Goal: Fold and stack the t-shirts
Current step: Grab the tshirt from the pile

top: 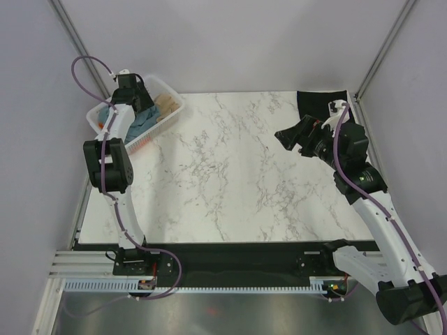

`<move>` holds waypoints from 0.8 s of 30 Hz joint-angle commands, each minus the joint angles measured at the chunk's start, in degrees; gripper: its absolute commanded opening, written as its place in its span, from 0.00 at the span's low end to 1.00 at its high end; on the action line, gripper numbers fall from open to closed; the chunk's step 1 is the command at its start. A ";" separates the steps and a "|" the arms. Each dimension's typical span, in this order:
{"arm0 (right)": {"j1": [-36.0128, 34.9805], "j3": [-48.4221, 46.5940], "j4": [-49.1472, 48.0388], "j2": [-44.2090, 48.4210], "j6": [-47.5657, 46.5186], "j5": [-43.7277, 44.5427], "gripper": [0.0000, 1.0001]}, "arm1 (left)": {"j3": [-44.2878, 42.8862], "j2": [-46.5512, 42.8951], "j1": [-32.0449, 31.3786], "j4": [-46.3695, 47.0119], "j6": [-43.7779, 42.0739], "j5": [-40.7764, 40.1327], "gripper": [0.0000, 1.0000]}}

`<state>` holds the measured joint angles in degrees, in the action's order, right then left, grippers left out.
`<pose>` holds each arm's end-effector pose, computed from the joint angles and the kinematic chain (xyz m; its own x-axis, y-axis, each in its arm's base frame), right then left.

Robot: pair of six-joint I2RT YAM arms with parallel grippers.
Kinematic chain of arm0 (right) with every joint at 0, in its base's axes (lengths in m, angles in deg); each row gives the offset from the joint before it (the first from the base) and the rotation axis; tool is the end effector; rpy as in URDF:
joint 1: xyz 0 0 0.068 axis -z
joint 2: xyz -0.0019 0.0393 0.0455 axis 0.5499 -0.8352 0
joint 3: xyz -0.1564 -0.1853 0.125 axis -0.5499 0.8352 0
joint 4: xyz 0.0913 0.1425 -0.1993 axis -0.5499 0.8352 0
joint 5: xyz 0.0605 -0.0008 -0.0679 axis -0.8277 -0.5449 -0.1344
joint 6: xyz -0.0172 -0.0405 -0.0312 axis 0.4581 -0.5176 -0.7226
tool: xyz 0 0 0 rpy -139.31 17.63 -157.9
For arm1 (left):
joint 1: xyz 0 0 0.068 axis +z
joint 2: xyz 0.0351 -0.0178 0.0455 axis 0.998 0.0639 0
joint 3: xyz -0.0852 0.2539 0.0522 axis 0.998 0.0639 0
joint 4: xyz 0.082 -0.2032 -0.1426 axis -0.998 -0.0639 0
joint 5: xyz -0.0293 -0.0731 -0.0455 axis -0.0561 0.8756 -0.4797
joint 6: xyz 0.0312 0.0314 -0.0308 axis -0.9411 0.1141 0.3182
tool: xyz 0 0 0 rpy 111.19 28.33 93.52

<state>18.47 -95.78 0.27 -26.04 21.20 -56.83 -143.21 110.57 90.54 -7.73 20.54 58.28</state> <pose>0.2031 0.0627 0.3799 -0.4508 0.4709 -0.7583 -0.2562 0.7455 0.6152 0.4978 0.0430 0.2649 -0.4807 -0.3755 -0.7924 -0.4087 0.8955 -0.1764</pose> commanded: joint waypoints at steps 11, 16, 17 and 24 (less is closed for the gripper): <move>-0.05 1.31 -3.06 3.14 3.74 -0.41 0.98 | -8.86 -6.83 -0.69 1.81 0.64 12.46 0.19; -0.13 2.45 -3.33 5.52 5.23 0.38 0.98 | -12.21 -14.47 -1.39 2.51 5.47 24.94 0.06; -0.13 3.15 -3.24 6.31 5.49 0.55 0.98 | -13.87 -15.53 -1.66 2.69 6.26 27.74 0.07; -0.05 3.94 -2.89 9.03 8.31 -4.11 0.98 | -17.15 -24.22 -10.07 3.13 11.19 55.60 0.11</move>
<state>18.47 -92.39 -0.93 -18.72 27.54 -58.71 -158.97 93.54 86.17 -7.76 27.01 95.83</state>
